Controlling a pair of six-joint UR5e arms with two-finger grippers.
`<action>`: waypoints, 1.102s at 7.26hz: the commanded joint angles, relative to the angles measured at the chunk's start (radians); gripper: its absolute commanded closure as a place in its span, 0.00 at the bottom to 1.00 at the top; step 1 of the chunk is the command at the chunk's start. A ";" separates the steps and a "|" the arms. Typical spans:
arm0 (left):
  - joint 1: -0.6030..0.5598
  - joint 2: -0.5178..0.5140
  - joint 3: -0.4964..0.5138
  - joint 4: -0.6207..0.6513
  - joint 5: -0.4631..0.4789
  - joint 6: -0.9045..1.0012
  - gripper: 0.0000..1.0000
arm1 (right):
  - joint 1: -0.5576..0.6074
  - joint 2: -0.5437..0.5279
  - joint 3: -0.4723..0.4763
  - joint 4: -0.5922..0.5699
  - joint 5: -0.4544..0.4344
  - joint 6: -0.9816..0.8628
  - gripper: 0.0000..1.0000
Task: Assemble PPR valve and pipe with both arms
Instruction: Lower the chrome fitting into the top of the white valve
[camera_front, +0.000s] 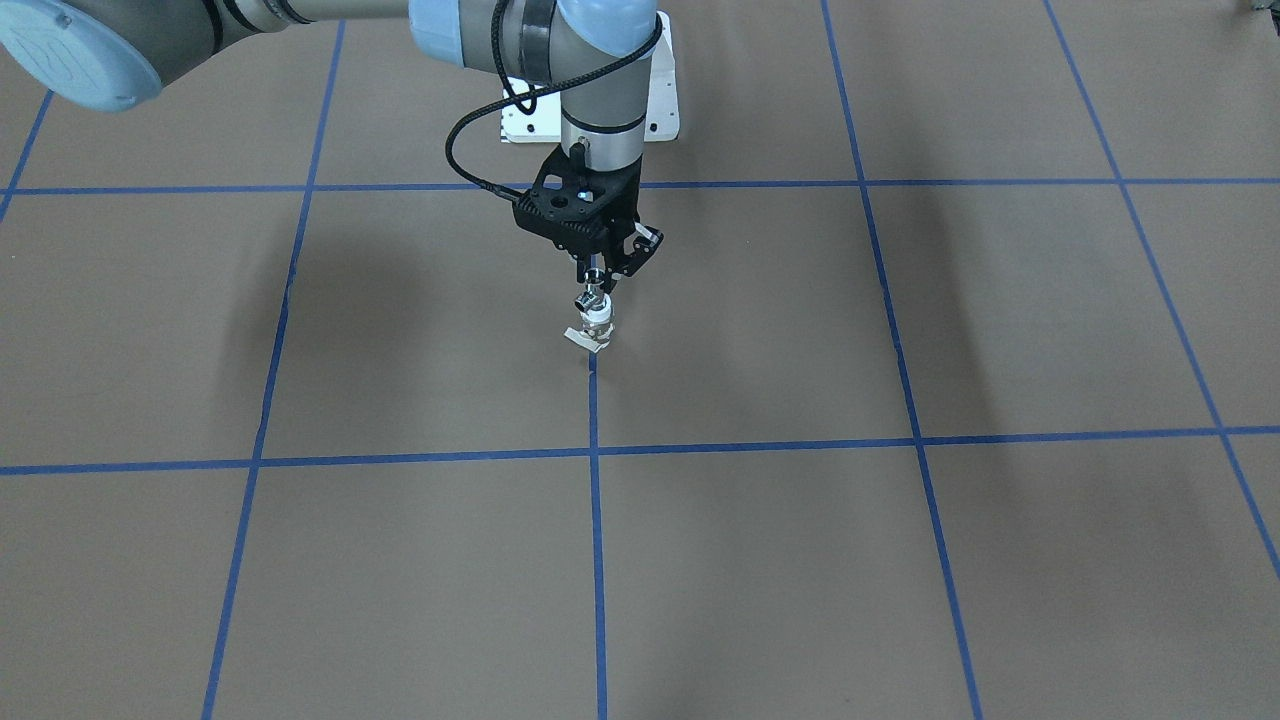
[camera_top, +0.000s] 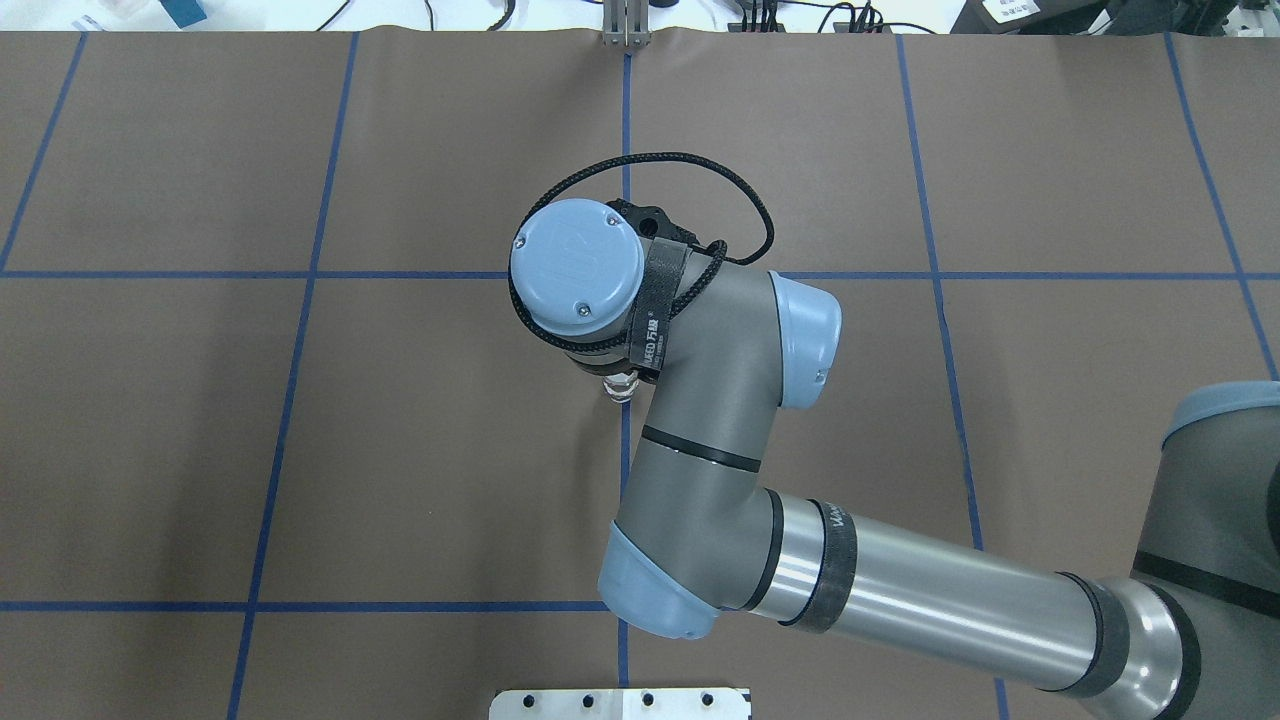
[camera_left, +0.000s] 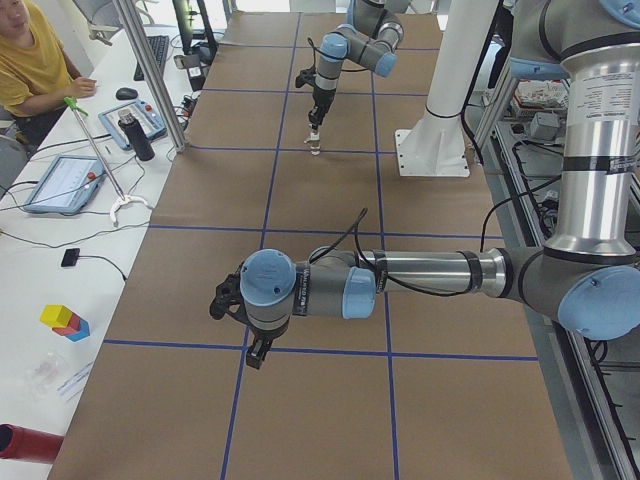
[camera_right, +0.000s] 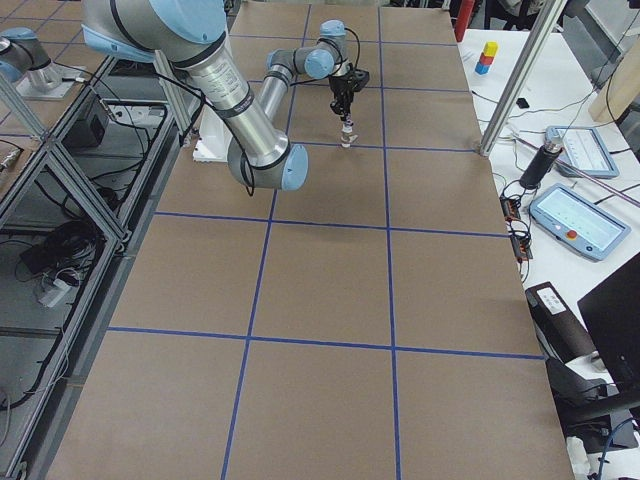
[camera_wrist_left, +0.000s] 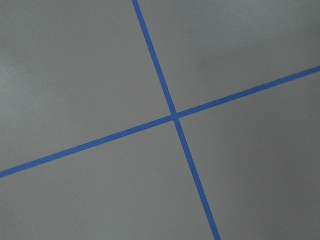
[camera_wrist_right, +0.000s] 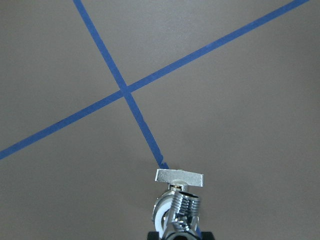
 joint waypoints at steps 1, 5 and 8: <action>0.000 0.000 0.000 0.000 -0.001 0.000 0.00 | -0.001 -0.002 -0.001 0.001 0.002 -0.016 1.00; 0.000 0.000 0.000 0.000 -0.001 0.000 0.00 | -0.001 -0.002 -0.001 0.001 0.000 -0.059 0.00; 0.000 0.000 0.002 0.000 -0.001 0.000 0.00 | 0.020 0.012 0.017 0.001 0.005 -0.078 0.00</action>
